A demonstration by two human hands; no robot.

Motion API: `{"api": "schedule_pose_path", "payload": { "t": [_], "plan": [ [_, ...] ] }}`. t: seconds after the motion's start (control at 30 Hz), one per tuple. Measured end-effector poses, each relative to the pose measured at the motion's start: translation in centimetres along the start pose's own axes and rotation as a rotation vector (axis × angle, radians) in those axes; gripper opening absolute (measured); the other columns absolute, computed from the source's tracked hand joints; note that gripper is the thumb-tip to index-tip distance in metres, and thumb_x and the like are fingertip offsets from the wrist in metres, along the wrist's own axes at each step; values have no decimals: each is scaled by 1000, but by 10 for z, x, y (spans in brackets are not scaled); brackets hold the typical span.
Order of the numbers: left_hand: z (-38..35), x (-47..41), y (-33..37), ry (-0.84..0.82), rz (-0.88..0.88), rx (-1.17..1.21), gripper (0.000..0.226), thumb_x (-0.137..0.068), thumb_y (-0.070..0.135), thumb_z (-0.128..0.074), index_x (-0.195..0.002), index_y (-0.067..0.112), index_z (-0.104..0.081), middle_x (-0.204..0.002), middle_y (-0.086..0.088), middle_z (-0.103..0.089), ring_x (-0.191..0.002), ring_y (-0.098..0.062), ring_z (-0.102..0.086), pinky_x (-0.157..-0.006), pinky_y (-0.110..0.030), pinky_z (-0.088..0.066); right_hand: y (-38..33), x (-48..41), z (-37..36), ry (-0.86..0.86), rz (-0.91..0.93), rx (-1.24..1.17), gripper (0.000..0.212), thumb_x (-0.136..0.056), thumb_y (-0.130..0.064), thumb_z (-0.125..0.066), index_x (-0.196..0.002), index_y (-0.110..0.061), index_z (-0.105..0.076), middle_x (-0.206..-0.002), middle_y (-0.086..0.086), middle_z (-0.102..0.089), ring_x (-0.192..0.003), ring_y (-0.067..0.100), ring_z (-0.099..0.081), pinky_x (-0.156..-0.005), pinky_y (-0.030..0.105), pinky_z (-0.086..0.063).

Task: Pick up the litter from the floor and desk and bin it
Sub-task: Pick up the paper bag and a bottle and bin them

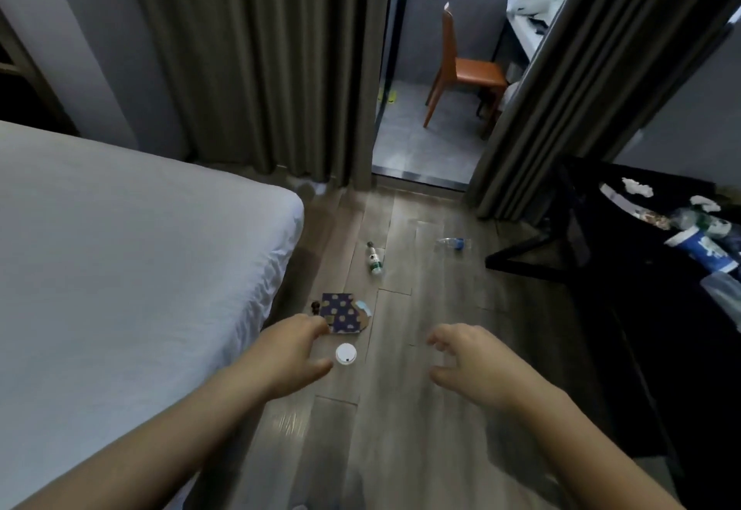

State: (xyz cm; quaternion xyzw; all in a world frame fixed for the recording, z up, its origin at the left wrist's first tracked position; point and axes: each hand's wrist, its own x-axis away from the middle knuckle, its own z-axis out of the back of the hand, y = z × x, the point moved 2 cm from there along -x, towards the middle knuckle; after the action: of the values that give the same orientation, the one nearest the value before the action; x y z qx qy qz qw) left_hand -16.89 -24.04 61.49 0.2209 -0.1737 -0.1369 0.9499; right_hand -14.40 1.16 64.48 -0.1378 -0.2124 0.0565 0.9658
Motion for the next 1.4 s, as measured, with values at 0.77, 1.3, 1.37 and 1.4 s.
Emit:
{"api": "schedule_pose_path", "payload": {
  "t": [0.77, 1.3, 1.37, 1.4],
  "plan": [
    [-51, -362, -97, -125, 337, 27, 63, -83, 39, -62, -138, 20, -40, -130, -8, -51, -117, -24, -53, -93, -31, -45, 134, -399, 11, -173, 12, -55, 55, -87, -35, -63, -137, -21, -46, -132, 1, -52, -119, 18, -52, -94, 28, -44],
    [-330, -529, -332, -190, 469, 18, 60, -80, 50, -63, -131, 22, -46, -125, -3, -53, -106, -18, -57, -85, -31, -50, 217, -631, -297, -253, -90, -78, 55, -87, -38, -62, -137, -20, -45, -133, 3, -53, -121, 18, -51, -97, 30, -44],
    [-377, -547, -367, -193, 465, 17, 60, -80, 53, -62, -129, 24, -47, -124, -2, -53, -103, -17, -57, -84, -32, -51, 226, -665, -349, -244, -81, -57, 54, -87, -38, -63, -135, -21, -47, -130, 3, -54, -118, 18, -53, -94, 30, -45],
    [-398, -557, -384, -187, 455, 9, 59, -79, 54, -62, -129, 24, -47, -124, -2, -53, -103, -17, -57, -84, -32, -50, 229, -684, -374, -242, -66, -45, 51, -87, -38, -63, -133, -20, -48, -128, 3, -56, -115, 20, -55, -91, 30, -46]
  ]
}}
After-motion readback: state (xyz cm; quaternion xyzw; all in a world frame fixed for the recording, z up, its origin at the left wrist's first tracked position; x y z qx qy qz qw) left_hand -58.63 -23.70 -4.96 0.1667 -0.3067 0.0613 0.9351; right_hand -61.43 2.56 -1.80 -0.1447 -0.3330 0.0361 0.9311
